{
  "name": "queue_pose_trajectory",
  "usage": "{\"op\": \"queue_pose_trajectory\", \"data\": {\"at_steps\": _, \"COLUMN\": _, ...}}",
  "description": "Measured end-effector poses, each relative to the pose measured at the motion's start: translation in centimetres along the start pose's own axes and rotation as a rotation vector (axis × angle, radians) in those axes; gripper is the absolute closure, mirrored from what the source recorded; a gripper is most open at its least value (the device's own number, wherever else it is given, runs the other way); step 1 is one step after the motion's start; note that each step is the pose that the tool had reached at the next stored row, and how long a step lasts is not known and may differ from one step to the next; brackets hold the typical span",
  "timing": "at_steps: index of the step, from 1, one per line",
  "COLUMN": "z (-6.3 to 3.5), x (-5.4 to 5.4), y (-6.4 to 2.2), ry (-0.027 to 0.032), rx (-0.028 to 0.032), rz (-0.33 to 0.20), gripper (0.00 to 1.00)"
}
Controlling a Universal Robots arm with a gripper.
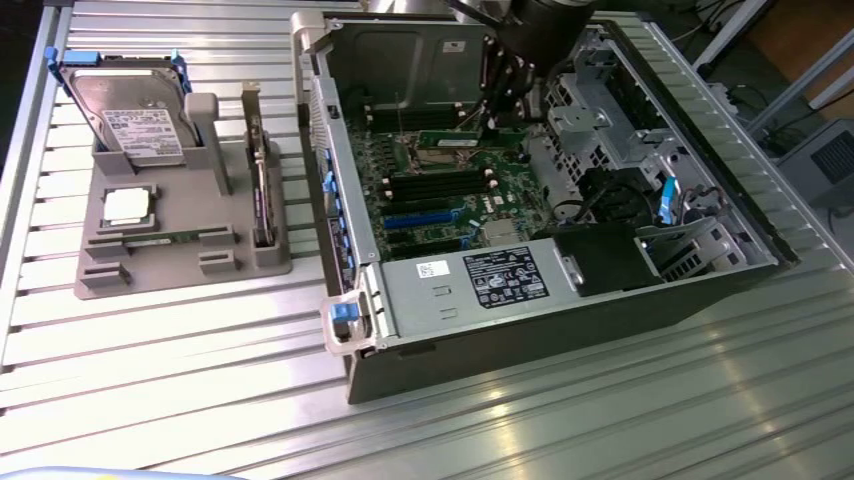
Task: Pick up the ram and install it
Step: 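Insert the ram into the slot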
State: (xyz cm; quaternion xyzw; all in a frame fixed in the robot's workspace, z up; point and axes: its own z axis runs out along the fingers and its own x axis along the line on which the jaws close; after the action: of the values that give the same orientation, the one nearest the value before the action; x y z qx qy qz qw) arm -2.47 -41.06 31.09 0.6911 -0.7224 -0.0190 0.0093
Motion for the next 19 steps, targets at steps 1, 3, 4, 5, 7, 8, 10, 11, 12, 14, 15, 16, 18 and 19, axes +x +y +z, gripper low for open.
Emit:
{"op": "queue_pose_trajectory", "data": {"at_steps": 1, "z": 0.08, "x": 0.0, "y": 0.07, "ry": 0.0001, "rx": 0.0000, "rz": 0.000, "gripper": 0.88}}
{"op": "queue_pose_trajectory", "data": {"at_steps": 3, "z": 0.15, "x": 0.0, "y": 0.22, "ry": 0.0002, "rx": -0.0001, "rz": 0.000, "gripper": 0.88}}
{"op": "queue_pose_trajectory", "data": {"at_steps": 4, "z": 0.23, "x": 0.0, "y": 0.27, "ry": 0.0000, "rx": 0.0000, "rz": 0.000, "gripper": 0.88}}
{"op": "queue_pose_trajectory", "data": {"at_steps": 5, "z": 0.26, "x": 0.0, "y": 0.31, "ry": 0.0001, "rx": 0.0000, "rz": 0.000, "gripper": 0.88}}
{"op": "queue_pose_trajectory", "data": {"at_steps": 7, "z": 0.35, "x": 0.0, "y": 0.39, "ry": 0.0000, "rx": 0.0000, "rz": 0.000, "gripper": 0.88}}
{"op": "queue_pose_trajectory", "data": {"at_steps": 8, "z": 0.40, "x": 0.0, "y": 0.41, "ry": 0.0000, "rx": 0.0000, "rz": 0.000, "gripper": 0.88}}
{"op": "queue_pose_trajectory", "data": {"at_steps": 10, "z": 0.60, "x": 0.0, "y": 0.41, "ry": 0.0002, "rx": -0.0001, "rz": -0.004, "gripper": 0.88}}
{"op": "queue_pose_trajectory", "data": {"at_steps": 11, "z": 0.65, "x": 0.0, "y": 0.41, "ry": 0.0010, "rx": -0.0003, "rz": -0.020, "gripper": 0.88}}
{"op": "queue_pose_trajectory", "data": {"at_steps": 12, "z": 0.71, "x": 0.0, "y": 0.41, "ry": 0.0021, "rx": -0.0007, "rz": -0.050, "gripper": 0.88}}
{"op": "queue_pose_trajectory", "data": {"at_steps": 14, "z": 0.82, "x": 0.0, "y": 0.40, "ry": 0.0051, "rx": -0.0016, "rz": -0.122, "gripper": 0.88}}
{"op": "queue_pose_trajectory", "data": {"at_steps": 15, "z": 0.85, "x": 0.0, "y": 0.40, "ry": 0.0061, "rx": -0.0020, "rz": -0.146, "gripper": 0.88}}
{"op": "queue_pose_trajectory", "data": {"at_steps": 16, "z": 0.95, "x": 0.0, "y": 0.40, "ry": 0.0059, "rx": -0.0018, "rz": -0.148, "gripper": 0.88}}
{"op": "queue_pose_trajectory", "data": {"at_steps": 18, "z": 1.19, "x": 0.0, "y": 0.39, "ry": 0.0060, "rx": -0.0019, "rz": -0.148, "gripper": 0.88}}
{"op": "queue_pose_trajectory", "data": {"at_steps": 19, "z": 1.31, "x": 0.0, "y": 0.38, "ry": 0.0061, "rx": -0.0019, "rz": -0.148, "gripper": 0.88}}
